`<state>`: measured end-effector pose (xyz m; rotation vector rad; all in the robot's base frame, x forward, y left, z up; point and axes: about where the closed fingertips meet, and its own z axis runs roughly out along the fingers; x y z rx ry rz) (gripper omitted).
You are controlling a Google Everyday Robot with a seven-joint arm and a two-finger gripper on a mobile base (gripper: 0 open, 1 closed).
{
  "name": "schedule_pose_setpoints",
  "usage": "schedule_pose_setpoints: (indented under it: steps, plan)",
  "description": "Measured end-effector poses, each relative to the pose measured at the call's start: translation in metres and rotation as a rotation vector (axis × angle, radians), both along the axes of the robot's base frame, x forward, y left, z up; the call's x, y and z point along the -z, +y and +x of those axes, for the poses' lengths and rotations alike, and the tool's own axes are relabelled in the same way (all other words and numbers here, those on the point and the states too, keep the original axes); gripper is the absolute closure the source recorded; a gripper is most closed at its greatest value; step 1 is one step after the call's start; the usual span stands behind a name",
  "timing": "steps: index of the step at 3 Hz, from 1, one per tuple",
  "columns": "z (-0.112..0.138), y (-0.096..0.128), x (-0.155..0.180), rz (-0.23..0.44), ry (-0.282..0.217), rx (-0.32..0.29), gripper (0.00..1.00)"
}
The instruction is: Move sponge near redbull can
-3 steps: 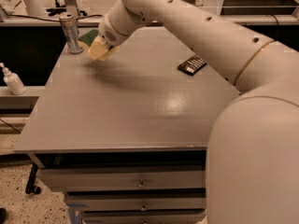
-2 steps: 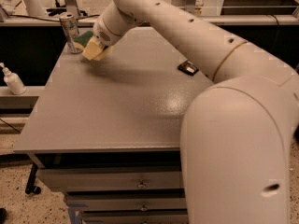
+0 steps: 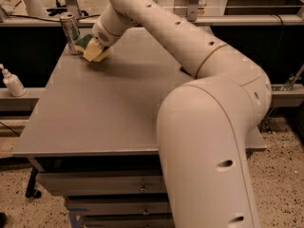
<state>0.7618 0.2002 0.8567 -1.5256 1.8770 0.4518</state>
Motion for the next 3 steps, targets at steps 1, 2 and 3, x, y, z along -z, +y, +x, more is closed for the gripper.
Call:
schedule_pose_setpoints:
  steps: [1,2,3]
  plan:
    - [0.0053,0.0017,0.0025,-0.007,0.002,-0.008,0.36]
    - [0.0077,0.0006,0.0034,-0.012,0.004,-0.01,0.14]
    - [0.0085,-0.002,0.0043,-0.016,0.007,-0.01,0.0]
